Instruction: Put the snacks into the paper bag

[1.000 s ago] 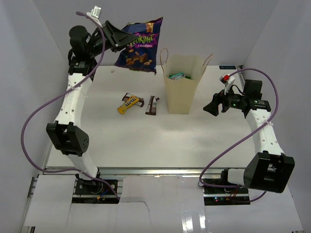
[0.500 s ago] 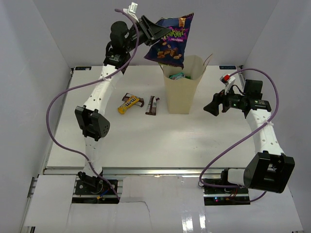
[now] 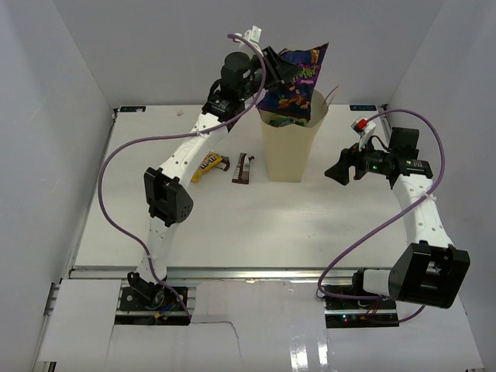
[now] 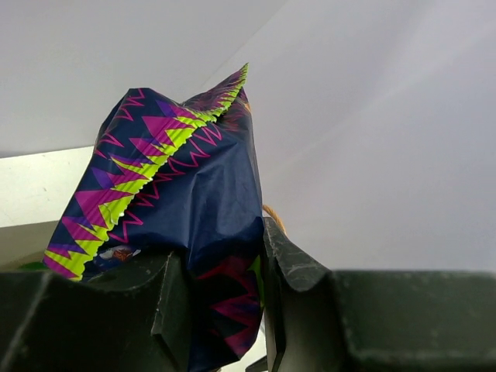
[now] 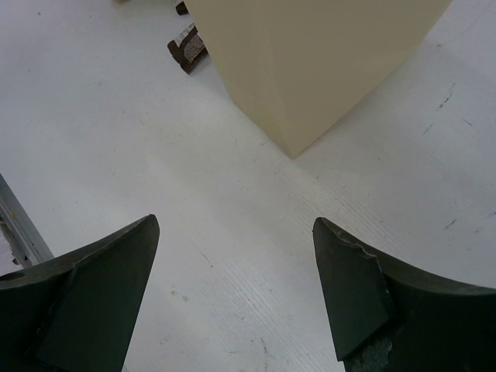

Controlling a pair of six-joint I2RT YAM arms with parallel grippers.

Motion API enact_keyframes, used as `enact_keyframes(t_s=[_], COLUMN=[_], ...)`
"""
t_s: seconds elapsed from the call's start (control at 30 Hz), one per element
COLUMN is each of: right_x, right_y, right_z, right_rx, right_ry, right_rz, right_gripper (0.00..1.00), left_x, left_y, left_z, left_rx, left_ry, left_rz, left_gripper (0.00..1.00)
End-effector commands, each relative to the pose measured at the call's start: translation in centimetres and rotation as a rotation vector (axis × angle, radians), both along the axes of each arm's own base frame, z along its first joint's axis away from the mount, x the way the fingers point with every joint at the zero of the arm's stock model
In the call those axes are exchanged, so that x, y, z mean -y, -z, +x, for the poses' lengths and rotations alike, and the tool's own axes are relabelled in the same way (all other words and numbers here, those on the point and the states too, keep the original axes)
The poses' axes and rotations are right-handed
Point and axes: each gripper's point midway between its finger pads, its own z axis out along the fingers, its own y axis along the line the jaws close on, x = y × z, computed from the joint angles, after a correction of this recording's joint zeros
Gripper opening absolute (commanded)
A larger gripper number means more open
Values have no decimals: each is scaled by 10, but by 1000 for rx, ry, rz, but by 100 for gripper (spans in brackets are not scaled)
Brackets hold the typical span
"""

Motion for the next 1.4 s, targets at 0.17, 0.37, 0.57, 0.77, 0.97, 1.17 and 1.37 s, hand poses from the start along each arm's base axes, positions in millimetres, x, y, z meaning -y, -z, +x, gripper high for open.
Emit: enact_keyframes(t_s=[0.17, 0.37, 0.57, 0.77, 0.97, 1.17, 1.37], right_x=[0, 0, -1, -1, -8, -63, -156], right_y=[-2, -3, -3, -4, -12, -27, 10], right_z=[-4, -5, -5, -5, -11, -66, -71], right_rx=[11, 12, 12, 18, 82, 274, 392], right_ry=[-5, -4, -7, -14, -100, -524, -624], right_rz=[15, 16, 19, 18, 14, -90, -382], right_gripper=[86, 86, 86, 86, 86, 84, 84], left_x=[-3, -5, -10, -23, -57, -115, -211], left_y=[-85, -86, -95, -115, -131, -85, 48], left_z=[-37, -38, -44, -53, -70, -79, -122], left_rx=[222, 219, 235, 296, 352, 289, -25], left_ry=[-53, -74, -78, -111, -210, -396, -542], left_rz=[-62, -50, -48, -22, 81, 338, 569], left_gripper=[26, 70, 76, 77, 74, 73, 81])
